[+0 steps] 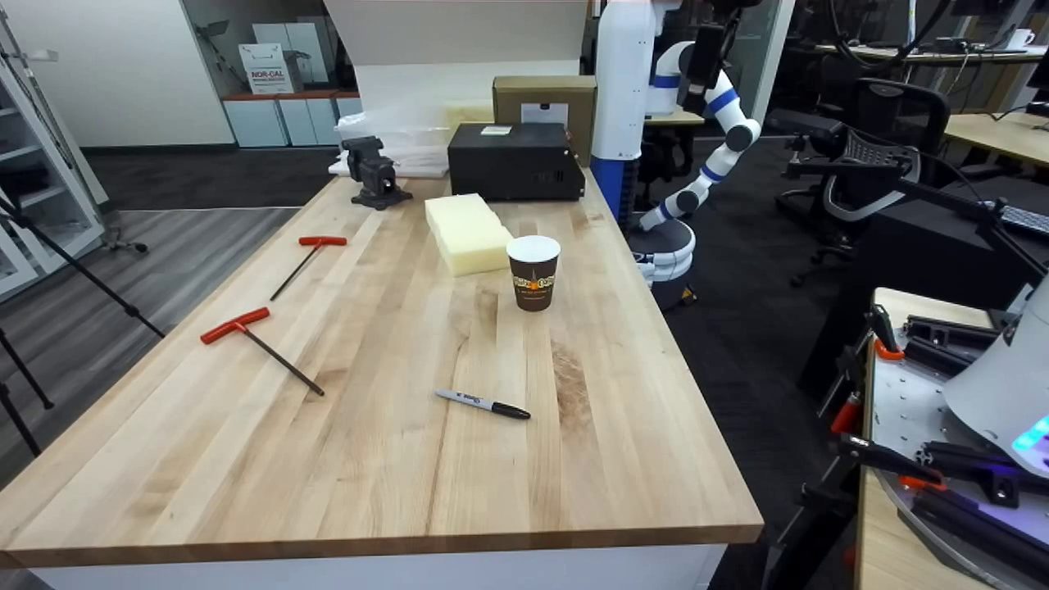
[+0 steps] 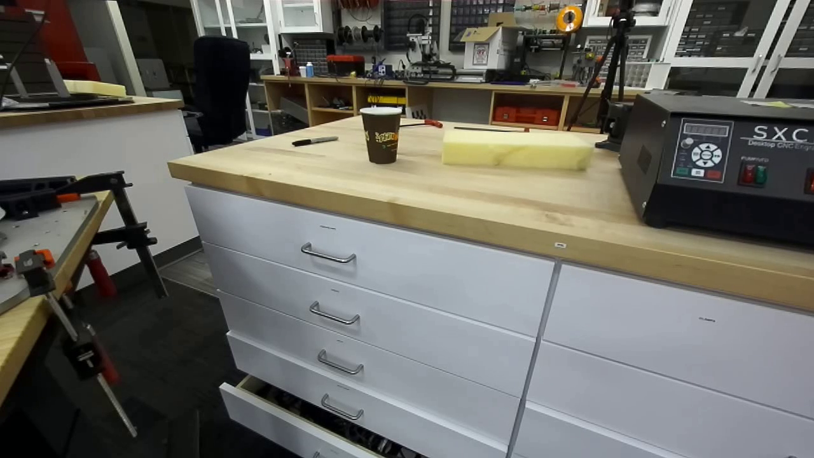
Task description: Put the pen in the black cup
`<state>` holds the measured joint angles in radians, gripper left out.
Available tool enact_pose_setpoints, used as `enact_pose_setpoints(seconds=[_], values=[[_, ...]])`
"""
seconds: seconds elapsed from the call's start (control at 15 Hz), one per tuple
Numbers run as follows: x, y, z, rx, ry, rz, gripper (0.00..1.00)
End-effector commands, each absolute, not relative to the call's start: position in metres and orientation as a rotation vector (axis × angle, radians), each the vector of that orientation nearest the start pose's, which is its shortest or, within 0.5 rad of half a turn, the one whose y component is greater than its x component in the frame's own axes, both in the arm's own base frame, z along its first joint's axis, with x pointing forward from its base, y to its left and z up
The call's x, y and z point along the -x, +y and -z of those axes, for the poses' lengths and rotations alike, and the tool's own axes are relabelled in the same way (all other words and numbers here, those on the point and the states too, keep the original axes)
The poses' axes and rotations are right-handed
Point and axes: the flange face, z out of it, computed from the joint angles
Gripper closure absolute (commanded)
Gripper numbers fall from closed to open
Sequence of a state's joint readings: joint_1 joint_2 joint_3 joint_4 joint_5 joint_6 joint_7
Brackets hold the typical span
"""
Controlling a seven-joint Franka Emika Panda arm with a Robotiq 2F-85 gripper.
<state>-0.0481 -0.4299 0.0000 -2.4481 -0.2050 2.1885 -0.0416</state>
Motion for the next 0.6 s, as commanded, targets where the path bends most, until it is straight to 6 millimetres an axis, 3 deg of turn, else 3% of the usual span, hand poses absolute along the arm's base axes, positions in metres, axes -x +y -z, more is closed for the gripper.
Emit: enact_pose_setpoints(seconds=[0.0, 0.27, 0.53], values=[[-0.427, -0.025, -0.472, 3.313, -0.162, 0.264, 0.0], [-0.417, 0.009, -0.459, 3.308, -0.222, 0.232, 0.0], [-0.411, 0.059, -0.438, 3.278, -0.305, 0.18, 0.0]])
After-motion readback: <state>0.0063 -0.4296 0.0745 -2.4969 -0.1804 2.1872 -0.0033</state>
